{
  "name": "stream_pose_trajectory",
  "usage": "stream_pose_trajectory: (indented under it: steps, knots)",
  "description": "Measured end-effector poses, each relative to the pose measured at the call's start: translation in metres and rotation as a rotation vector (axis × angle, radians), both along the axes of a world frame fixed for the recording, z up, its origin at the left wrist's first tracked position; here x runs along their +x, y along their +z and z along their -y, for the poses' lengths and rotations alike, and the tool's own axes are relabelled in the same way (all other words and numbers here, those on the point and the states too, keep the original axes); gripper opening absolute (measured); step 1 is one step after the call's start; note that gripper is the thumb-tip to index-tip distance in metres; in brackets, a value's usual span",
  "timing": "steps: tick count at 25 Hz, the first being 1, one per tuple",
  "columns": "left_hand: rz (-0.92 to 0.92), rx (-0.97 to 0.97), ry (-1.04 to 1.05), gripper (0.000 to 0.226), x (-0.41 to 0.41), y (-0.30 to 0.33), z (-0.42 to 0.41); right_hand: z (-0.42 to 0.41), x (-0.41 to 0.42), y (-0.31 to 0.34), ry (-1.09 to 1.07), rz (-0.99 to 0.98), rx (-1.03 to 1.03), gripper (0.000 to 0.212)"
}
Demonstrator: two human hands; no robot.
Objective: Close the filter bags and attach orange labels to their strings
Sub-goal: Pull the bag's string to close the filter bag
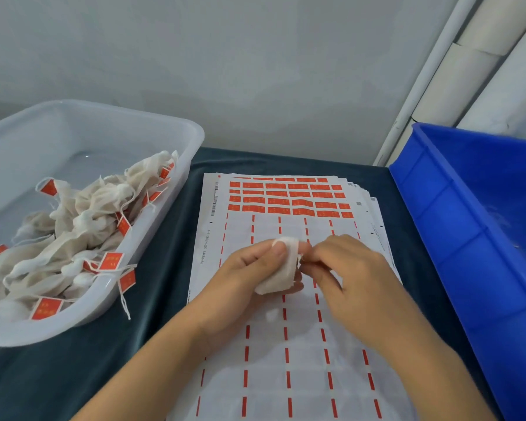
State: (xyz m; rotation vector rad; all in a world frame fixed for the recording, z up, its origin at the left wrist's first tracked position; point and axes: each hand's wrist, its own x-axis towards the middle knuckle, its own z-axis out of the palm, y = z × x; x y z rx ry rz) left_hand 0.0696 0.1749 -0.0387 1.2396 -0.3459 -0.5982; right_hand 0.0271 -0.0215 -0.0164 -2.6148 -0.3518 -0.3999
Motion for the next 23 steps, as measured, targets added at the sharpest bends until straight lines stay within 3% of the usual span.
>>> stream_pose_trajectory:
  steps: [3,6,11,18,23]
  knots:
    - [0.147,0.221,0.146,0.034,-0.002,0.000,0.007,-0.005,-0.005,-0.001,0.066,0.101,-0.081,0.004]
    - [0.333,0.332,0.103,0.034,-0.001,-0.003,0.007,-0.006,0.003,0.006,0.091,0.189,-0.040,0.004]
    - [0.419,0.452,0.085,0.023,0.000,-0.006,0.006,-0.011,0.011,-0.002,0.051,-0.112,0.361,0.007]
    - [0.495,0.586,0.318,0.012,-0.002,-0.013,0.010,-0.013,0.012,-0.013,-0.025,-0.062,0.404,0.013]
    - [0.504,0.553,0.350,0.010,-0.005,-0.012,0.011,-0.011,0.012,-0.019,-0.042,-0.199,0.741,0.010]
